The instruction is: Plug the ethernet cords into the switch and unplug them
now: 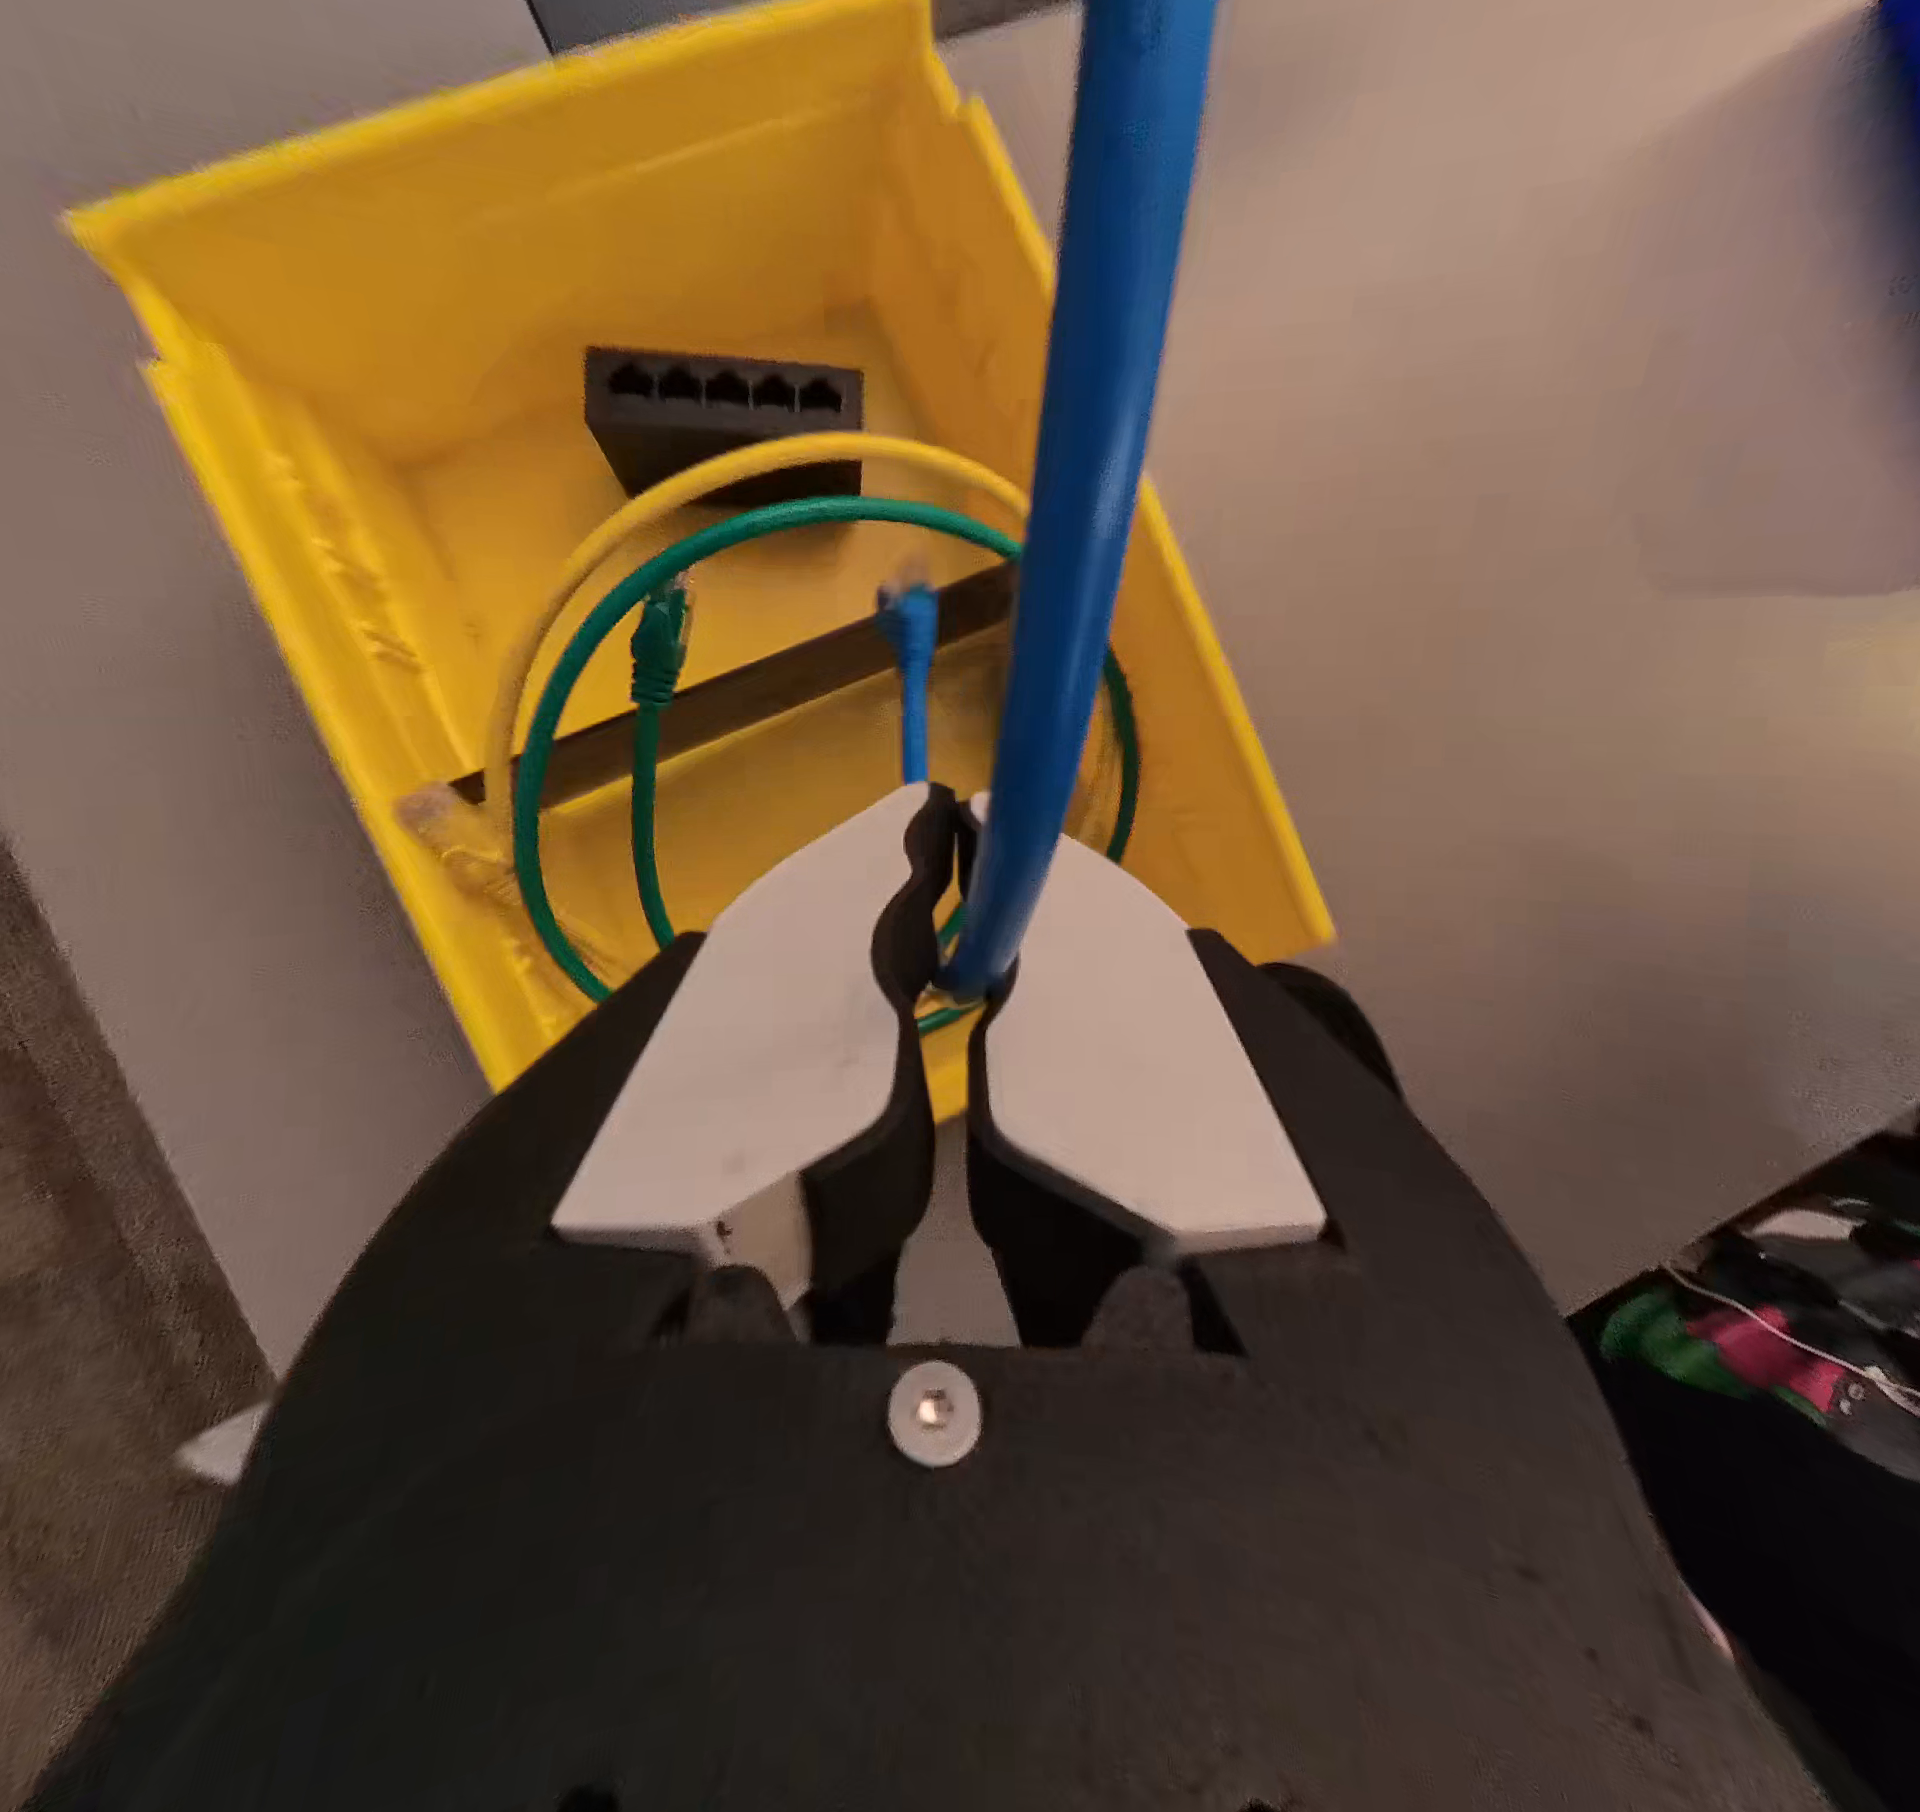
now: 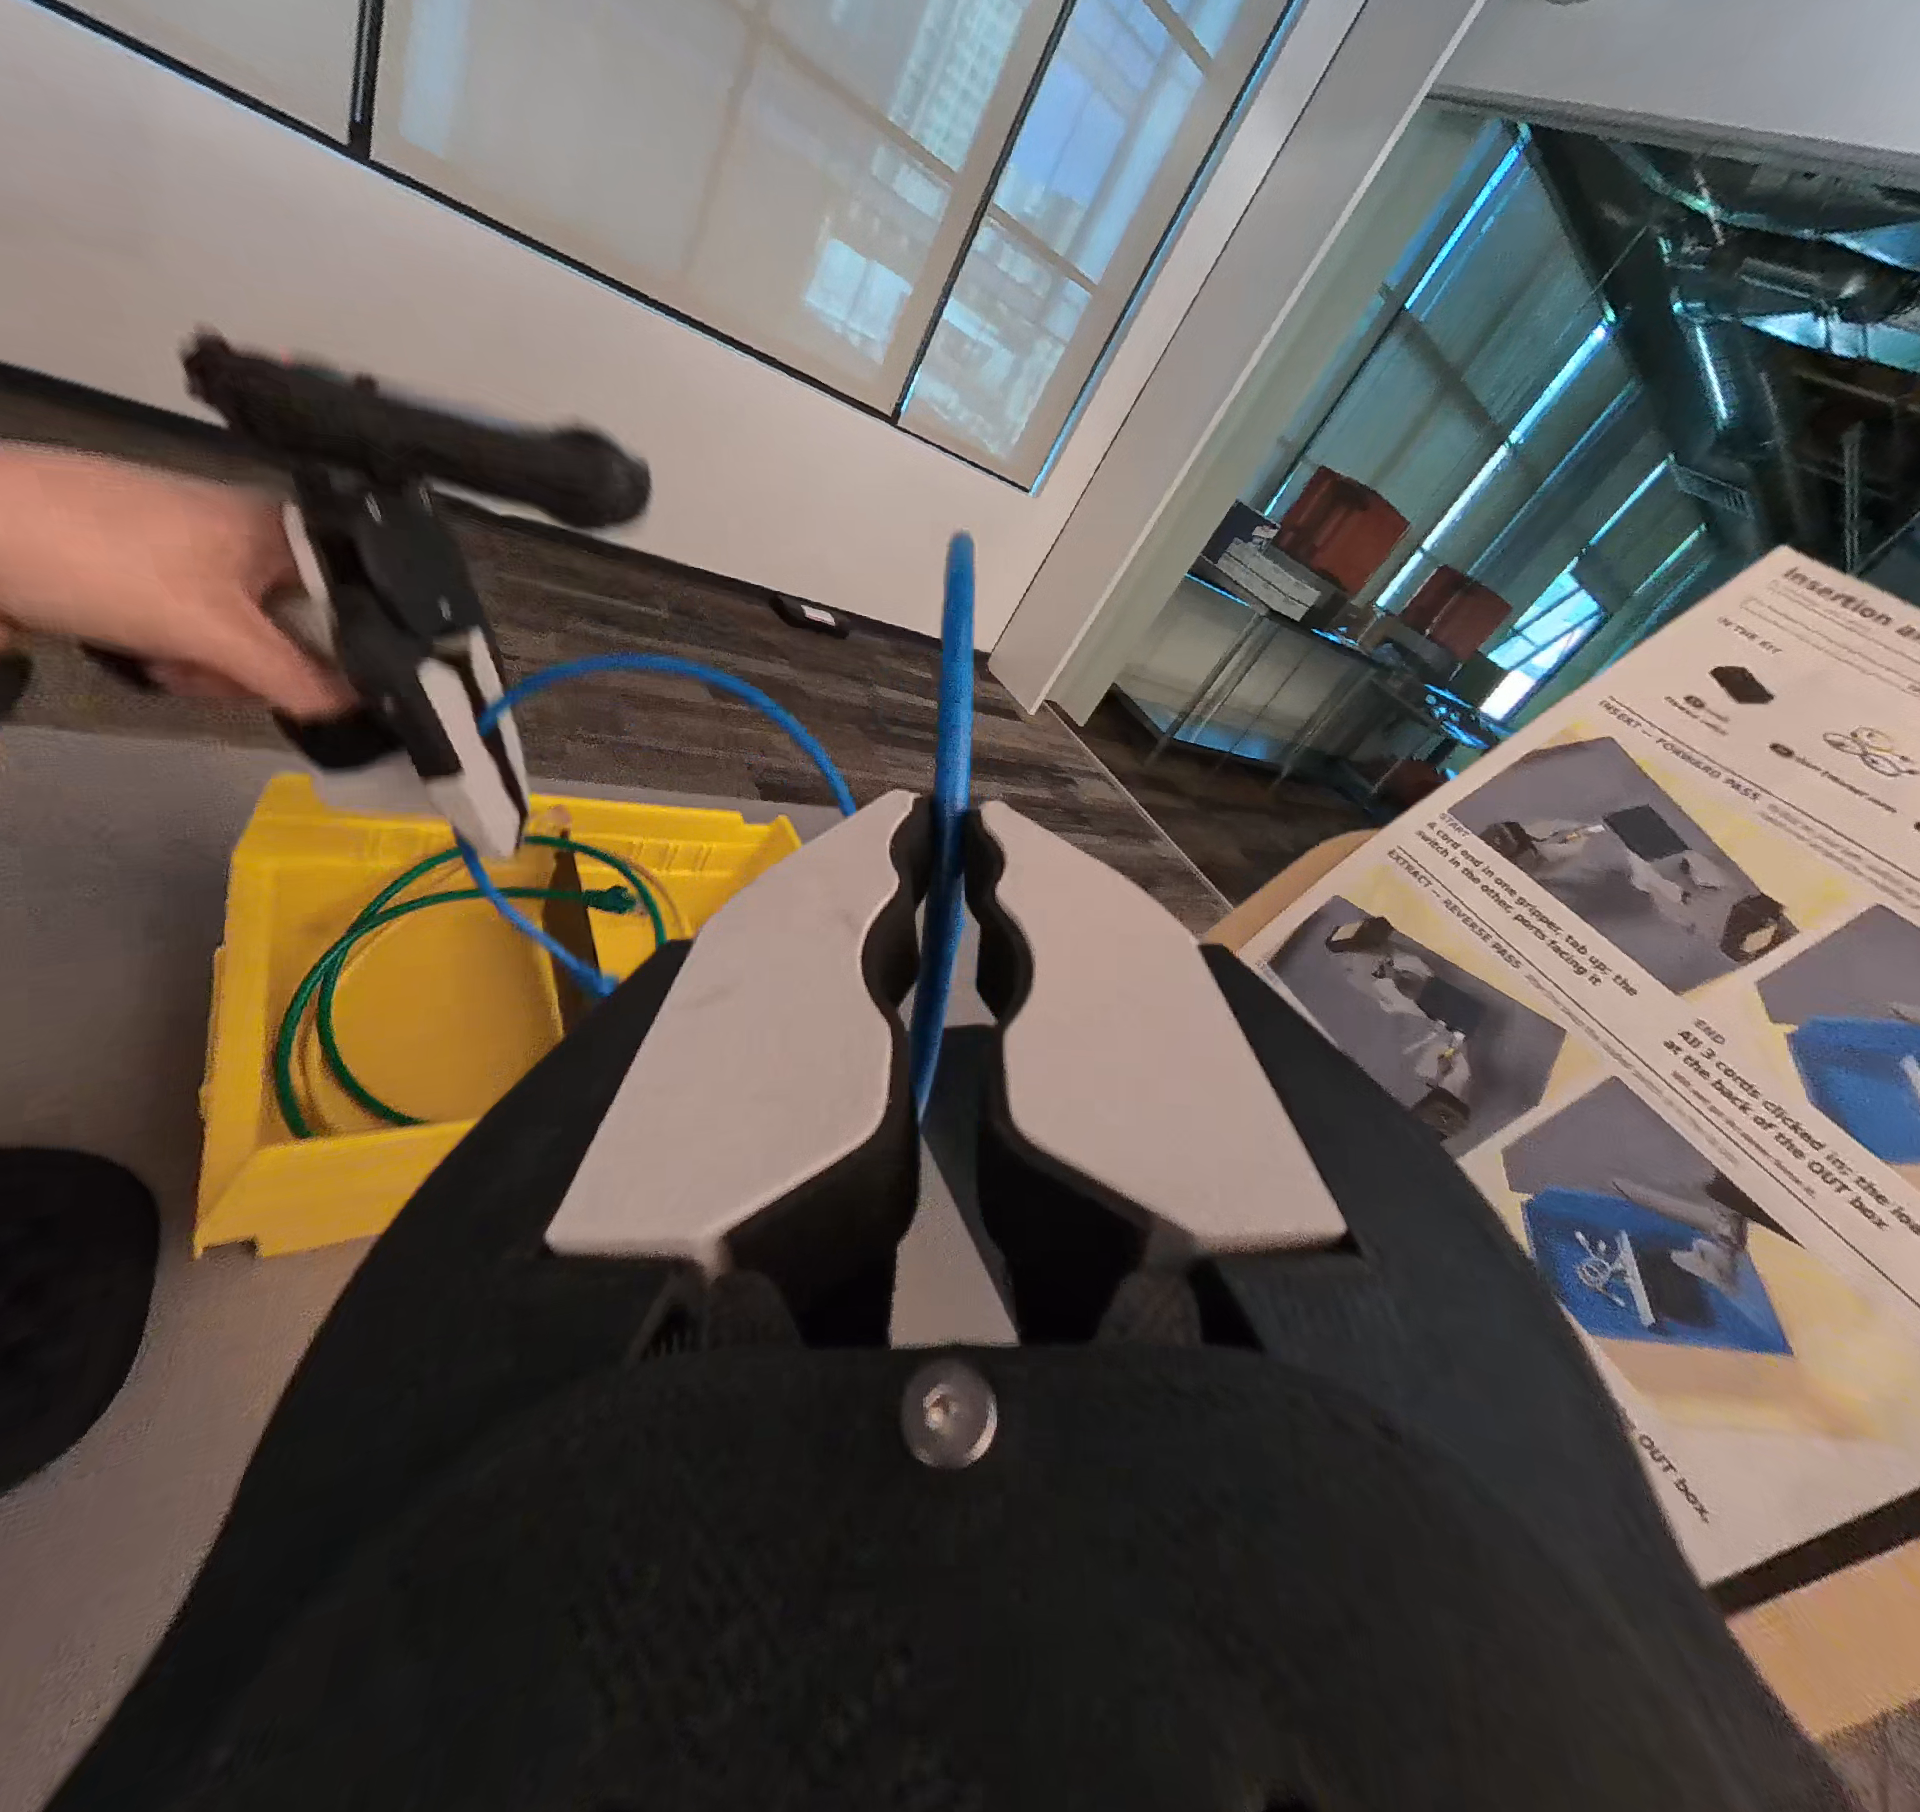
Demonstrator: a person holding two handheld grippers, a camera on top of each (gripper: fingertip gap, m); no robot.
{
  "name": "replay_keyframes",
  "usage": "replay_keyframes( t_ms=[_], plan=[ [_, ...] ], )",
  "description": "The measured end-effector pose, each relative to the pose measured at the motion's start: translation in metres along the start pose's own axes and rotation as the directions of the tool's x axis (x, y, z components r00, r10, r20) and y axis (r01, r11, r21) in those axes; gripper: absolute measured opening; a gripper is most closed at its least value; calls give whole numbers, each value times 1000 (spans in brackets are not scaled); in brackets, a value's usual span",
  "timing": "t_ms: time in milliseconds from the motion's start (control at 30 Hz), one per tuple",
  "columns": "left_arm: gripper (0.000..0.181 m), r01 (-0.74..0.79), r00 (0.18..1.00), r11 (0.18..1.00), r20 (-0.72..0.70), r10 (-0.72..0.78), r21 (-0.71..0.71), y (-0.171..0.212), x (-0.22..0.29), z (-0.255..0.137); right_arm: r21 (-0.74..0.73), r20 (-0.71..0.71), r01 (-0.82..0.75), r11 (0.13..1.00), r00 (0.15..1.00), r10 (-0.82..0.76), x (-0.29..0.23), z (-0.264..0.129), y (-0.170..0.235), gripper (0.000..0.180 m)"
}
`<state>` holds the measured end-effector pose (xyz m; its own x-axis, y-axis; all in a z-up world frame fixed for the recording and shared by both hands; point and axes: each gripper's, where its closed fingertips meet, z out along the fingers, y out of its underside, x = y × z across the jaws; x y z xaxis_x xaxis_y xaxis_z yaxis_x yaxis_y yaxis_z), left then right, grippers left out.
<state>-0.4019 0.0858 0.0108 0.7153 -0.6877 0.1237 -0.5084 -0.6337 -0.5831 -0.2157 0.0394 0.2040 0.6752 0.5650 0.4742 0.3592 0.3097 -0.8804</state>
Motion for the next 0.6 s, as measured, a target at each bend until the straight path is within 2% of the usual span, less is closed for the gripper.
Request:
replay_keyframes(
  t_ms=[67,133,233,333,433,533,600],
  plan=[
    [0,-69,998,986,5,69,150,-14,24,-33,12,0,22,1000,1000,-22,-10,-17,3,6],
    [0,-199,978,929,-2,210,312,-36,65,-59,4,-17,57,998,998,-57,-18,-36,7,6],
    [0,-390,880,814,-85,466,429,-60,154,-63,-27,-91,76,997,993,-78,-11,-76,14,6],
    [0,-470,789,767,-183,587,437,-79,235,-26,-52,-136,30,998,990,-37,6,-126,20,6],
    [4,-455,694,788,-389,605,414,-82,309,26,-235,-193,51,971,976,-97,26,-168,54,6],
    [51,-512,599,815,-567,566,272,-57,345,79,-387,-183,55,920,974,-135,34,-190,100,6],
    [50,-557,608,812,-581,541,173,-46,341,106,-499,-107,42,865,988,-110,32,-190,138,6]
  ],
)
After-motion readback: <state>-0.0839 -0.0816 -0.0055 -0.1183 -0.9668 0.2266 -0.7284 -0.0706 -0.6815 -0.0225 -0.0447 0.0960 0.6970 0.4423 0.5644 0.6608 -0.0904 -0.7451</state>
